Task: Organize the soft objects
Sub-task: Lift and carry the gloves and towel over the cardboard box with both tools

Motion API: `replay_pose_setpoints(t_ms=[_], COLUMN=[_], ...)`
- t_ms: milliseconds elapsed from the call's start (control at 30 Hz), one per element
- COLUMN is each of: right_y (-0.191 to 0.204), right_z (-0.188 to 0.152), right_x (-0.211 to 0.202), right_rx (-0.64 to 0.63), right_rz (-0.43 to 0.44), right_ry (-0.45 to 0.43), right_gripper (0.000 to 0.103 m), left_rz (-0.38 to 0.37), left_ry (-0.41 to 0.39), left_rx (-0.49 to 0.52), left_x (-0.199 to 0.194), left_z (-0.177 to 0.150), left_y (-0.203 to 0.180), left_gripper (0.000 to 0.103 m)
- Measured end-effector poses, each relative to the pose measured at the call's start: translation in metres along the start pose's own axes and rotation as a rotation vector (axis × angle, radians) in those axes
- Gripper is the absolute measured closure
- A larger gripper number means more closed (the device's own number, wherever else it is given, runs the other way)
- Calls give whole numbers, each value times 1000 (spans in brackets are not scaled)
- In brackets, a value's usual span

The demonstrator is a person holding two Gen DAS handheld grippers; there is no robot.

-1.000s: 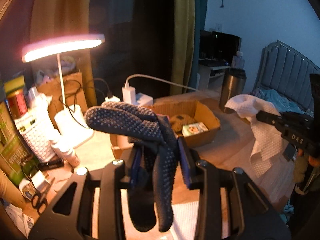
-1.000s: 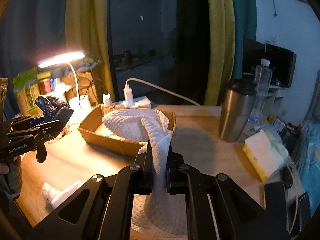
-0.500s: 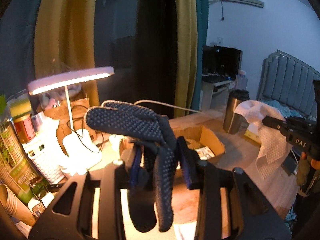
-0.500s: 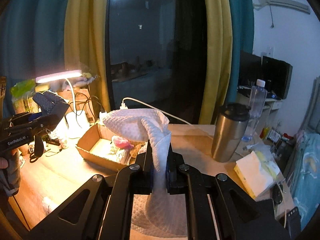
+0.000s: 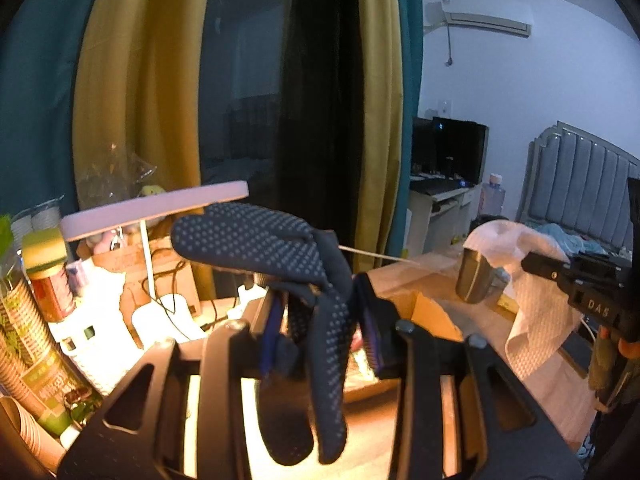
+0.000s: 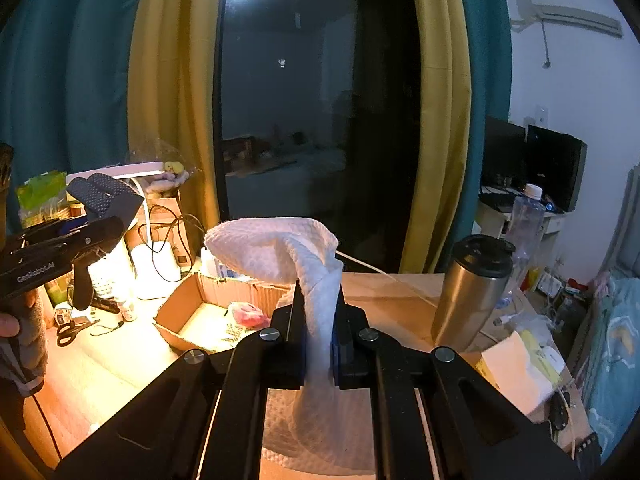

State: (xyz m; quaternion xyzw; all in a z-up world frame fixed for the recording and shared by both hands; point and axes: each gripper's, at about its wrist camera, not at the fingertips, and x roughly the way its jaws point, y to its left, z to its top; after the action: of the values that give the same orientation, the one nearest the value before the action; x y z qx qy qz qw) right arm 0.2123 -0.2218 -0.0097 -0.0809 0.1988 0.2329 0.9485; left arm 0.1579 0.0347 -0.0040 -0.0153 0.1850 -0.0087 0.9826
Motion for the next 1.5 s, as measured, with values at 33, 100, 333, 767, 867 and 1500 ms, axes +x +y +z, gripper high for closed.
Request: replay_pose_setpoints(t_ms=[33,100,333,767,867,1500], right_y=[1,4,7,5,4,7], right_z=[2,4,12,16,15,-18], right_x=[3,7,26,72,82,146], right_rx=[-2,-7,-1,-3,0,-20], right_rz=[1,1,3,23,26,14], right_ry=[0,-1,-8,14,19,116], right_gripper=[93,93,93,93,93,93], left_rz=[0,-7,-7,8,9,18], left_ry=[-2,-2,-14,37,52,197], left_rx=[-1,-8,1,-19,-15,12], left_x=[2,7,22,64,74,144], left_z=[0,1,3,-7,-12,-46], left_y=[1,3,7,16,16,6], left_gripper=[68,68,68,68,68,68])
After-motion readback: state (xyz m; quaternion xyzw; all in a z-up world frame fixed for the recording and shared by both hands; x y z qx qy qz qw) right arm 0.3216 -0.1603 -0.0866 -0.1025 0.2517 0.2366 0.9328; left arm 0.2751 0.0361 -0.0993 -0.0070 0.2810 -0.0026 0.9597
